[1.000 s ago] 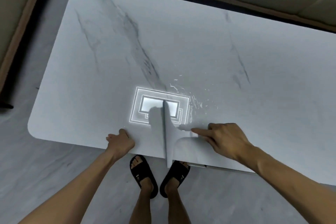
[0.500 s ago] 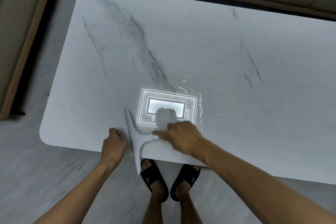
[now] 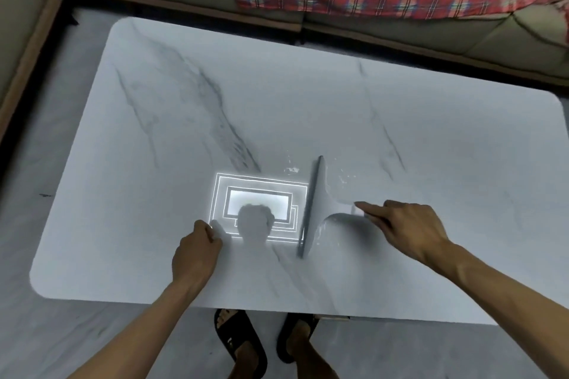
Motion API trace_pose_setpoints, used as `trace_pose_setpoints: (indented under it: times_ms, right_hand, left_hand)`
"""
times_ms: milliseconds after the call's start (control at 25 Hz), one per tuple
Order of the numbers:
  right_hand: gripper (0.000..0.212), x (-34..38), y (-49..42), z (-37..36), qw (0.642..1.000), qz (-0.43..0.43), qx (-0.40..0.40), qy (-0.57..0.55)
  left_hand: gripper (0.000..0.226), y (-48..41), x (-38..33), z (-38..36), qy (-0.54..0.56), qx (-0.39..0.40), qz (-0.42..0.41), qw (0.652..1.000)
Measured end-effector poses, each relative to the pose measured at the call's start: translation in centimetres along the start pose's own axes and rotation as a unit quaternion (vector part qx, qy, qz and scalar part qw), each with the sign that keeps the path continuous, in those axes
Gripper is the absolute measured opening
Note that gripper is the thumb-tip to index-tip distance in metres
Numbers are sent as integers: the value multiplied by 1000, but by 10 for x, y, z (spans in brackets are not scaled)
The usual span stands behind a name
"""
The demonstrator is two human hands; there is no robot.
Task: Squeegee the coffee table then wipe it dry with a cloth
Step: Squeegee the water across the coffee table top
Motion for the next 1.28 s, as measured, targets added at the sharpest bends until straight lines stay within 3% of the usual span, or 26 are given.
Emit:
trace_pose_setpoints:
  times_ms: [120, 320, 520, 720, 840, 960, 1040, 1160, 1280]
  right_hand:
    - [38, 51, -49, -10, 993, 103, -38, -45]
    - [32, 100, -116, -39, 975, 213, -17, -61]
    - [35, 5, -121, -39, 982, 163, -36, -87]
    - [39, -118, -102, -17, 995, 61, -71, -39]
    - [39, -140, -108, 3, 995, 49, -72, -38]
    - [43, -103, -145, 7, 984, 143, -78, -70]
    - [36, -56, -168, -3, 964, 245, -53, -86]
    - [36, 24, -179, -22, 927, 362, -18, -96]
    - [46, 99, -176, -45, 893, 429, 22, -136]
  left_hand:
    - [4, -17, -7, 7, 13, -38, 1, 999]
    - [10, -36, -23, 6, 30, -53, 28, 998]
    - [14, -42, -80, -22, 10, -33, 47, 998]
    - [11, -57, -152, -59, 7, 6, 22, 1000]
    - [9, -67, -170, -73, -4, 28, 19, 999]
    - [9, -71, -177, -71, -5, 35, 24, 999]
    - [10, -72, -170, -54, 30, -61, 91, 994]
    - [10, -66, -136, -16, 57, -214, 189, 957]
    - [11, -68, -94, 9, 62, -220, 224, 947]
Point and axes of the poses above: each hand's wrist, its own y-axis away from the middle knuckle, its own z-axis out of the back of the hand, x = y × z, the point moved 2 cm from there along -y, towards the middle knuckle, and after that the axes turned 8 degrees about -x, right-handed, at the moved point
